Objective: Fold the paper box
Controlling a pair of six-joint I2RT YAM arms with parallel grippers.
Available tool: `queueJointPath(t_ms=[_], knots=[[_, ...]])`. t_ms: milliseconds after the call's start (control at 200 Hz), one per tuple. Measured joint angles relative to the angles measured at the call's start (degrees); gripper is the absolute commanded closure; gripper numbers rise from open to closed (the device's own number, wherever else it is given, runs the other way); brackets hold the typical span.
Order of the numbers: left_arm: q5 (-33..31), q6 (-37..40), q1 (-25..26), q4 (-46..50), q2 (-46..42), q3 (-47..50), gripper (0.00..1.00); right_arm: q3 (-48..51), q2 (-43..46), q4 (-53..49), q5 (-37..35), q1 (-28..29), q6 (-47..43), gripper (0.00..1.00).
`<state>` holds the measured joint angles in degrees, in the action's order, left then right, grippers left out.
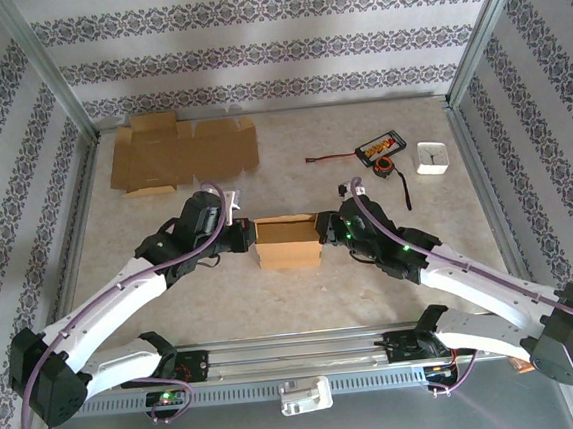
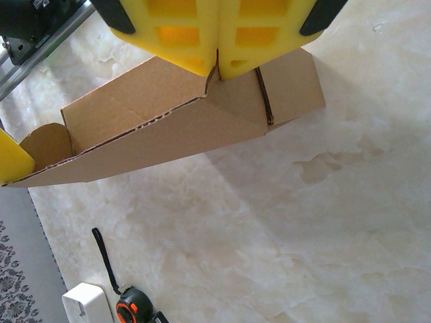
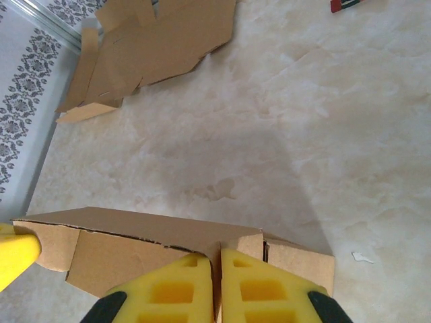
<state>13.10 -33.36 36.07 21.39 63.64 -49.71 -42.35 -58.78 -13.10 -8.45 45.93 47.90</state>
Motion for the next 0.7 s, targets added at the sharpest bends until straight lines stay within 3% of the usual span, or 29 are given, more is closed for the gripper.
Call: queueJointPath(t_ms=[700], knots=[[-0.74, -0.04, 0.72, 0.00, 0.00, 0.00, 1.00, -0.46, 1.95, -2.78, 8.17, -3.65, 4.92, 0.93]])
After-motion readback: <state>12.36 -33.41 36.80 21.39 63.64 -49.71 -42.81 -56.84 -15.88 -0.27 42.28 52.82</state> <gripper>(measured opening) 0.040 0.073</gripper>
